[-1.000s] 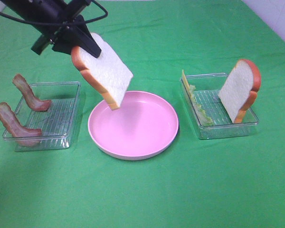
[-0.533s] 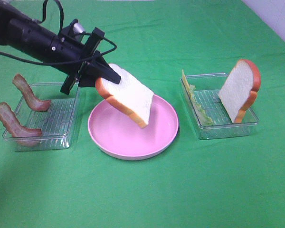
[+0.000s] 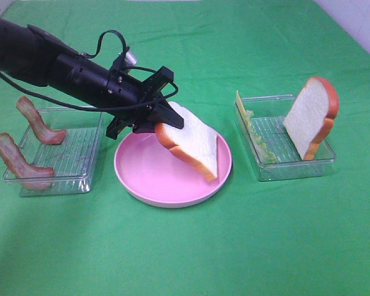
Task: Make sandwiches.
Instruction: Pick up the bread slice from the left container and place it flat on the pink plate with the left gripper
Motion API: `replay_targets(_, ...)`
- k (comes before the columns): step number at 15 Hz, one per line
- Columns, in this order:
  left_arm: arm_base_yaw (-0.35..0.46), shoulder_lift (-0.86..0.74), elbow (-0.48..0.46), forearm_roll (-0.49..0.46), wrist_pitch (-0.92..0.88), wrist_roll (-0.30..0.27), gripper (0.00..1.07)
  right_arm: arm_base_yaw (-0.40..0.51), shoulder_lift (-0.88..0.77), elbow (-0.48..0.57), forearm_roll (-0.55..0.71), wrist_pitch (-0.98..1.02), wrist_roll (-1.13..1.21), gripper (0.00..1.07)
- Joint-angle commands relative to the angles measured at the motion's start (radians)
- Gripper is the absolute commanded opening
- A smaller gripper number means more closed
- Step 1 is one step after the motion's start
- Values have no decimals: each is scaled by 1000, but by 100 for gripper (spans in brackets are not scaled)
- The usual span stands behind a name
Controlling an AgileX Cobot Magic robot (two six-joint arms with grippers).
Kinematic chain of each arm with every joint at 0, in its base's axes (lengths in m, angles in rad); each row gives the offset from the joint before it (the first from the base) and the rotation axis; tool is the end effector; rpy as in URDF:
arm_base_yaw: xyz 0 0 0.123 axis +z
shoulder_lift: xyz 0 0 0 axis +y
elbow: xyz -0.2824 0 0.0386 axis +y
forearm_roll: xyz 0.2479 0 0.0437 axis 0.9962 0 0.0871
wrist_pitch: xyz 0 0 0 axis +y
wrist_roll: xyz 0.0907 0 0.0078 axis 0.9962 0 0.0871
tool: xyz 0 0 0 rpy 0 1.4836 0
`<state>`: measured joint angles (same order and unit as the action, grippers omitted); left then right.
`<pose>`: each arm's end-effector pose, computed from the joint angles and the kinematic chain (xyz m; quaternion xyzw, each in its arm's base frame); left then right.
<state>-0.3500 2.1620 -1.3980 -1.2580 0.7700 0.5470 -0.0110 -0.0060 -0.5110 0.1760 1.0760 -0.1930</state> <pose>0.3901 -0.2067 0.1399 -0.0070 0.8990 -0.4279 0.0926 -0.0082 0.0141 0.2800 -0.0820 0.8455 0.0343 0.5265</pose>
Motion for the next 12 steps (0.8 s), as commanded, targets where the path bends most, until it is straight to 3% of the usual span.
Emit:
replay_targets(1, -9, -1, 6, -25, -17, -7, 0, -6, -3, 4, -6, -9, -7, 74)
replay_targets(3, -9, 0, 6, -18, 6, -35, 0, -6, -3, 4, -6, -9, -7, 74)
replay_targets(4, -9, 0, 6, -11, 6, -76, 0, -6, -3, 4, -6, -9, -7, 74)
replay_targets(8, -9, -1, 6, 51, 46, -87, 0, -6, -3, 4, -6, -9, -7, 74)
replay_targets(10, -10, -1, 6, 85, 27, -132, 0, -6, -3, 4, -6, -9, -7, 74)
replay_targets(12, -10, -1, 6, 87, 23, -136, 0, -6, -3, 4, -6, -9, -7, 74)
